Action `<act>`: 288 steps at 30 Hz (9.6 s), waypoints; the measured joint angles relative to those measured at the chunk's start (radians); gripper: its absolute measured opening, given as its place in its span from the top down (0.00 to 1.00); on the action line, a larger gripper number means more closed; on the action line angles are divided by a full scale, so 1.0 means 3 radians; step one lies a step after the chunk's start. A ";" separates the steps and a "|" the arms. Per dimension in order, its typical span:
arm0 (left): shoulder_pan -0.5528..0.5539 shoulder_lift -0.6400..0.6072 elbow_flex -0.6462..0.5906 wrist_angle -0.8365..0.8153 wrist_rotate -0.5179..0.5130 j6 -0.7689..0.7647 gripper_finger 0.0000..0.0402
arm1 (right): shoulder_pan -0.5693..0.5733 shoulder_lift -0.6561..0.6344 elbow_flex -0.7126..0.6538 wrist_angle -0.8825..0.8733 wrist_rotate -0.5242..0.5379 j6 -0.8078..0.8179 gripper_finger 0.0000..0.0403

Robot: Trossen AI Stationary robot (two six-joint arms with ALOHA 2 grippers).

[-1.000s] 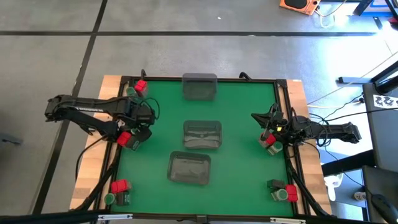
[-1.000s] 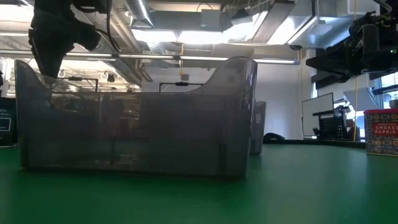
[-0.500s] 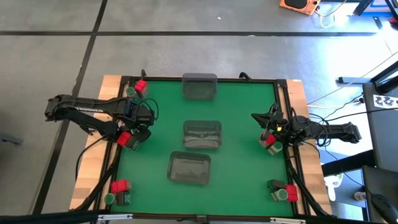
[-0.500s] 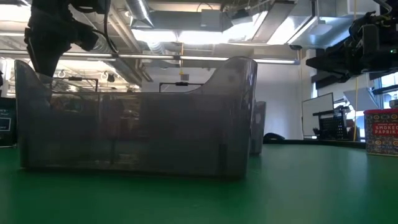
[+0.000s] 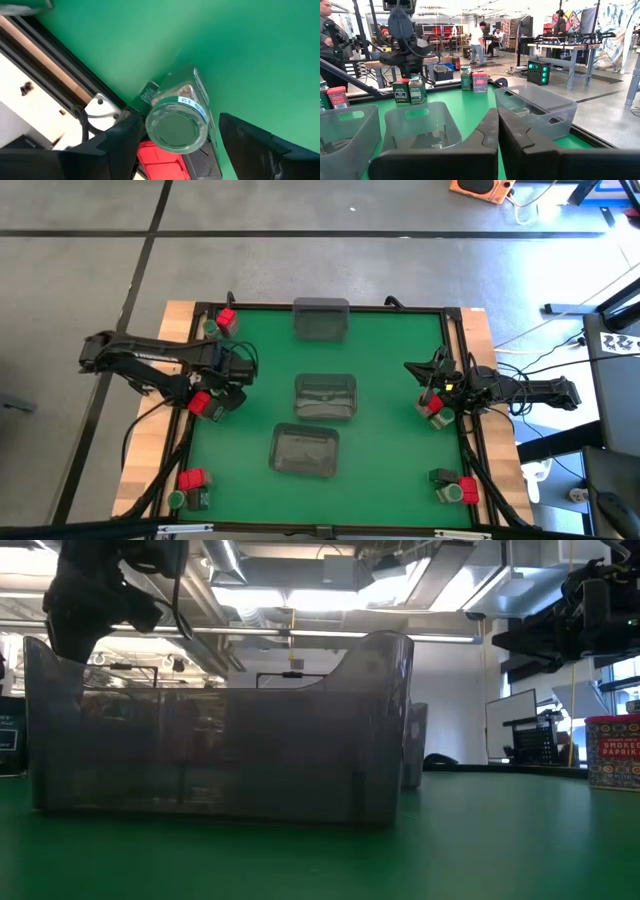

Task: Sort spices by type
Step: Put the green seasoning bottle into the top gray bin, then put the red seasoning can into the middle gray bin

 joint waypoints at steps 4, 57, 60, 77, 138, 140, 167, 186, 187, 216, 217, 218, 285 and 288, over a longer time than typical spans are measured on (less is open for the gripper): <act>0.0000 0.0096 0.0000 -0.0017 0.0027 0.0012 0.35 | 0.0000 0.0000 0.0000 0.0000 -0.0001 0.0000 0.99; 0.0665 0.0175 0.0826 0.1111 -0.0334 0.1894 0.51 | 0.0000 0.0000 0.0001 0.0004 0.0000 -0.0010 0.99; 0.0847 0.0212 0.0875 0.1375 -0.0334 0.2254 0.51 | -0.0001 0.0000 0.0000 0.0004 0.0027 -0.0007 0.99; 0.1675 0.1900 0.2507 0.1332 -0.0335 0.3466 0.50 | -0.0001 0.0001 0.0000 -0.0095 0.0150 -0.0100 0.99; 0.2111 0.2316 0.3198 0.0610 -0.0212 0.3249 0.30 | 0.0000 0.0000 0.0001 -0.0035 0.0483 -0.0709 0.99; 0.2111 0.2190 0.3061 0.0620 -0.0214 0.3163 0.30 | 0.0000 0.0000 0.0001 -0.0034 0.0476 -0.0709 0.99; 0.2467 0.1298 0.1535 0.0634 -0.0821 0.2295 0.35 | -0.0001 0.0000 0.0000 0.0508 0.0495 -0.1536 0.99; 0.3014 0.1302 0.1353 0.0815 -0.0913 0.2153 0.30 | -0.0001 0.0000 0.0000 0.0468 0.0492 -0.1578 0.99; 0.3043 0.1303 0.1353 0.0847 -0.0888 0.2143 0.29 | -0.0001 0.0000 0.0000 0.0468 0.0491 -0.1578 0.99; 0.3129 0.1746 0.1053 0.1078 -0.1124 0.1953 0.27 | -0.0001 0.0000 0.0000 0.0391 0.0492 -0.1581 0.99; 0.3135 0.1746 0.1020 0.1113 -0.1124 0.1956 0.27 | -0.0001 0.0000 0.0001 0.0391 0.0492 -0.1581 0.99; 0.3141 0.1746 0.0986 0.1158 -0.1129 0.1956 0.27 | -0.0001 0.0000 0.0000 0.0391 0.0490 -0.1581 0.99; 0.1532 0.1540 0.1480 0.1237 -0.0047 0.2673 0.49 | -0.0001 0.0001 0.0000 0.0417 0.0397 -0.1467 0.99; 0.1264 0.1538 0.1710 0.1166 -0.0041 0.2601 0.47 | -0.0001 0.0001 0.0000 0.0417 0.0371 -0.1455 0.99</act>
